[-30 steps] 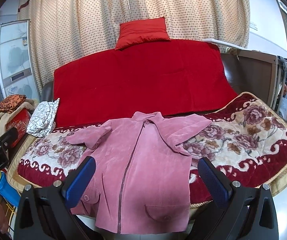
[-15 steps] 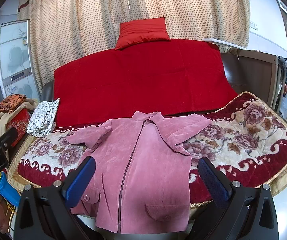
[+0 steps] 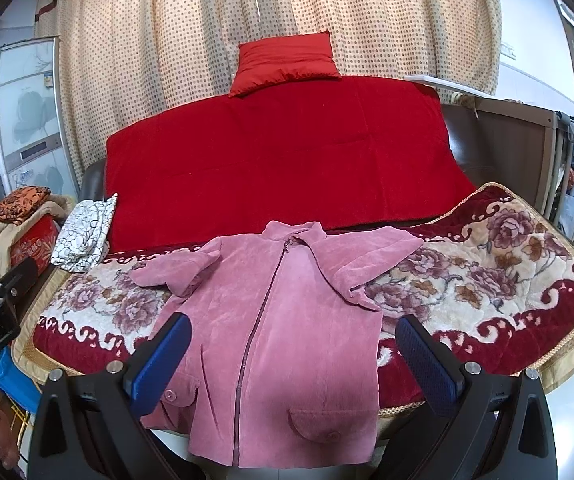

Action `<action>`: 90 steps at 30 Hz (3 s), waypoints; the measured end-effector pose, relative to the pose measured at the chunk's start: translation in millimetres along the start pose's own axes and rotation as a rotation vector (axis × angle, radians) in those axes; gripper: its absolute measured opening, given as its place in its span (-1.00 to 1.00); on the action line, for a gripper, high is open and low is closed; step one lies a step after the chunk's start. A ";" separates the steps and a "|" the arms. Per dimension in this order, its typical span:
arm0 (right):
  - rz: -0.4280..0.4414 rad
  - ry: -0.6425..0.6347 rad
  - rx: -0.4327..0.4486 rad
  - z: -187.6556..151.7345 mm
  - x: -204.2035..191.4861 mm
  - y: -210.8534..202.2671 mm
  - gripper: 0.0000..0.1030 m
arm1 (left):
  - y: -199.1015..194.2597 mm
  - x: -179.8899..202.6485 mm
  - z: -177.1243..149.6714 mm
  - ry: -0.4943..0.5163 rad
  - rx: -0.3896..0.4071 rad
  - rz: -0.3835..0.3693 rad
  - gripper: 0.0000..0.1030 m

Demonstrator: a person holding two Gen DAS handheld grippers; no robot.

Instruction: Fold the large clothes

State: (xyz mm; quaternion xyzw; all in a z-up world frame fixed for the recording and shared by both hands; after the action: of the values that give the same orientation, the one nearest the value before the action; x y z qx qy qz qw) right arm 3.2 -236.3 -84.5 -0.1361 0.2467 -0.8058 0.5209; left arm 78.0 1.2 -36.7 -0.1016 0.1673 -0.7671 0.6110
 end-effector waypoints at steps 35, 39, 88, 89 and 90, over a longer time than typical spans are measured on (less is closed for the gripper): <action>-0.033 -0.015 -0.026 -2.8 3.6 21.2 1.00 | 30.2 18.6 -6.0 0.032 -0.056 -0.032 1.00; -0.048 -0.019 -0.035 -2.8 7.4 31.4 1.00 | 50.7 23.7 -8.9 0.028 -0.096 -0.060 1.00; 0.346 0.839 -0.449 22.8 179.6 433.8 0.63 | 344.6 91.2 -137.0 -0.026 -0.599 -0.310 1.00; 0.339 0.831 -0.452 23.2 176.7 439.8 0.59 | 344.4 87.8 -140.7 -0.081 -0.604 -0.329 1.00; 0.325 0.823 -0.454 23.6 174.3 446.2 0.54 | 344.8 83.3 -145.6 -0.147 -0.614 -0.351 1.00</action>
State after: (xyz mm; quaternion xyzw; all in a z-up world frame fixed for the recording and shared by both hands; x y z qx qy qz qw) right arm 285.8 -550.1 -311.9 0.1236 0.6190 -0.6272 0.4562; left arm 317.7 -128.5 -306.4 -0.3624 0.3253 -0.7651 0.4214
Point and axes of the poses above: each gripper's, at about its wrist camera, not at the fingertips, and y roughly the way its jaws point, x to its right, z to its top, the point moved 8 cm from there along y, roughly the way its jaws point, and after that the axes turned 11 degrees about -z, right-handed, at the moved point
